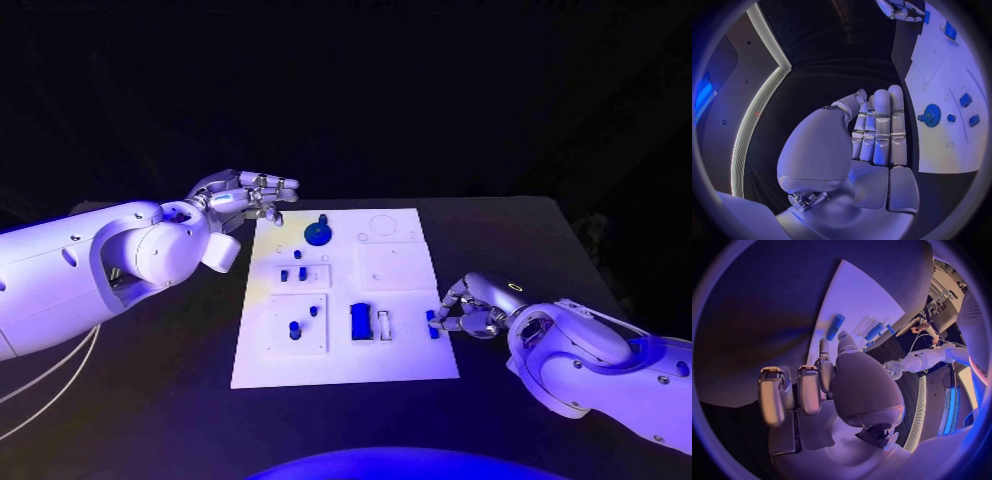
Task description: Assemble the parts on the task board
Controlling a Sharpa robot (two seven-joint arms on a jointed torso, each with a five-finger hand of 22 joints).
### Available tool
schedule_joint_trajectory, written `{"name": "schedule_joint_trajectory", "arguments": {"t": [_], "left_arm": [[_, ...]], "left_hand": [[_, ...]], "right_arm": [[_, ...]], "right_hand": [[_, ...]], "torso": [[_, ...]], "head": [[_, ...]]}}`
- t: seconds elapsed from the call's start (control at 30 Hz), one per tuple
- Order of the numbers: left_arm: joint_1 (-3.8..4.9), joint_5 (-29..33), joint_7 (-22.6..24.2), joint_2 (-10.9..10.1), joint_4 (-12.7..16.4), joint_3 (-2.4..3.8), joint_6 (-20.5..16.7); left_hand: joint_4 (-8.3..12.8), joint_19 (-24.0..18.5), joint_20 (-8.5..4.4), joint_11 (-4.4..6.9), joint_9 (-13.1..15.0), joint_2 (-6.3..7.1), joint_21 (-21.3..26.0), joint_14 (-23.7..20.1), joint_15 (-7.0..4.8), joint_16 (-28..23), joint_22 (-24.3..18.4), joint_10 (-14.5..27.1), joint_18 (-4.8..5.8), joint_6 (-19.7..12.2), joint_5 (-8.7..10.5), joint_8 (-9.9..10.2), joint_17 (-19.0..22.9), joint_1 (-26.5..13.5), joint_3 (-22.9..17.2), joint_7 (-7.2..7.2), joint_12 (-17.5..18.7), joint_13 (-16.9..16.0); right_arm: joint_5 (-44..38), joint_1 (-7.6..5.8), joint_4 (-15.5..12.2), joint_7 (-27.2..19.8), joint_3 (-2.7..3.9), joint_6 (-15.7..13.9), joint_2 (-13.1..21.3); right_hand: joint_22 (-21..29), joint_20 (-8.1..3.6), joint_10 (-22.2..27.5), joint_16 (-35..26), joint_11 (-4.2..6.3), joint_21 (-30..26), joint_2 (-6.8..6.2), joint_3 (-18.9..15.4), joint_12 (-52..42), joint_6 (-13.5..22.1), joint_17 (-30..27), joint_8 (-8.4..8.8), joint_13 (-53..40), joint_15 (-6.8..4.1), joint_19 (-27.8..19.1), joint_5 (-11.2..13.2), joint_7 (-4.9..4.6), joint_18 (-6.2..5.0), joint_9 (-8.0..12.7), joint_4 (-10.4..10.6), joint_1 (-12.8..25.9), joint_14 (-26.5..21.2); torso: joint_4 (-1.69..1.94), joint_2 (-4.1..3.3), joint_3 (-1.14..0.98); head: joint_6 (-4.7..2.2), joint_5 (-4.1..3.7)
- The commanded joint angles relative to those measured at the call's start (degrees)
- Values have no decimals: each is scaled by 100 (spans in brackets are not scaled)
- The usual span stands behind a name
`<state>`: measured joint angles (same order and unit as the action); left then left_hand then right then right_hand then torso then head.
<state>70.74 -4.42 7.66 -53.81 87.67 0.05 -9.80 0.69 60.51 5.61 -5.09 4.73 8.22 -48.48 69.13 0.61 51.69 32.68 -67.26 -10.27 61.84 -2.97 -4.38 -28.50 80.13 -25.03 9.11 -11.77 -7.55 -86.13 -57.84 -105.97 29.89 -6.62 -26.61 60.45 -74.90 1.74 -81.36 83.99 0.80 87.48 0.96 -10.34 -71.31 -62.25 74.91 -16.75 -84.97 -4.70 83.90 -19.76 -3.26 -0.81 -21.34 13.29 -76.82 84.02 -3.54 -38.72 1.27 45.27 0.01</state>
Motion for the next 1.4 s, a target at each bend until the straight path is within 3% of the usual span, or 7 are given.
{"name": "schedule_joint_trajectory", "arguments": {"t": [0.03,0.8,1.1,1.4], "left_arm": [[2,27,18,1,14,3,105],[2,27,-7,-23,31,2,136],[2,27,-16,-24,32,2,144],[2,27,-36,-32,39,2,150]], "left_hand": [[6,37,18,0,-9,-37,35,-24,4,-23,-10,46,-31,4,4,7,5,-27,40,18,-30,-8],[6,37,18,0,-9,-37,35,-24,4,-23,-10,46,-31,4,4,7,5,-27,40,18,-30,-8],[6,37,18,0,-9,-37,35,-24,4,-23,-10,46,-31,4,4,7,5,-27,40,18,-30,-8],[6,39,19,0,-11,-42,40,-25,5,-23,-14,49,-31,5,4,6,8,-30,44,16,-33,-9]], "right_arm": [[-134,26,26,113,-1,126,-31],[-373,196,219,272,-11,512,-350],[-683,217,305,444,-12,739,-495],[-841,219,269,619,-11,762,-534]], "right_hand": [[-1440,29,-38,-23,11,19,-4,0,39,-49,366,30,922,27,507,-26,-7,28,6,31,53,367],[-1442,18,-37,-18,37,27,-57,9,54,-119,377,36,925,9,511,-53,27,30,3,11,-53,370],[-1446,-3,-31,-18,66,39,-84,103,73,-170,383,51,927,-16,516,-49,58,32,2,-113,-327,370],[-1457,-34,-26,-4,99,75,-49,370,93,-210,414,85,927,-46,532,-27,90,41,11,-259,-680,376]], "torso": [[-11,3,5],[-8,9,5],[0,15,7],[-5,16,8]], "head": [[17,9],[54,6],[53,9],[44,24]]}}
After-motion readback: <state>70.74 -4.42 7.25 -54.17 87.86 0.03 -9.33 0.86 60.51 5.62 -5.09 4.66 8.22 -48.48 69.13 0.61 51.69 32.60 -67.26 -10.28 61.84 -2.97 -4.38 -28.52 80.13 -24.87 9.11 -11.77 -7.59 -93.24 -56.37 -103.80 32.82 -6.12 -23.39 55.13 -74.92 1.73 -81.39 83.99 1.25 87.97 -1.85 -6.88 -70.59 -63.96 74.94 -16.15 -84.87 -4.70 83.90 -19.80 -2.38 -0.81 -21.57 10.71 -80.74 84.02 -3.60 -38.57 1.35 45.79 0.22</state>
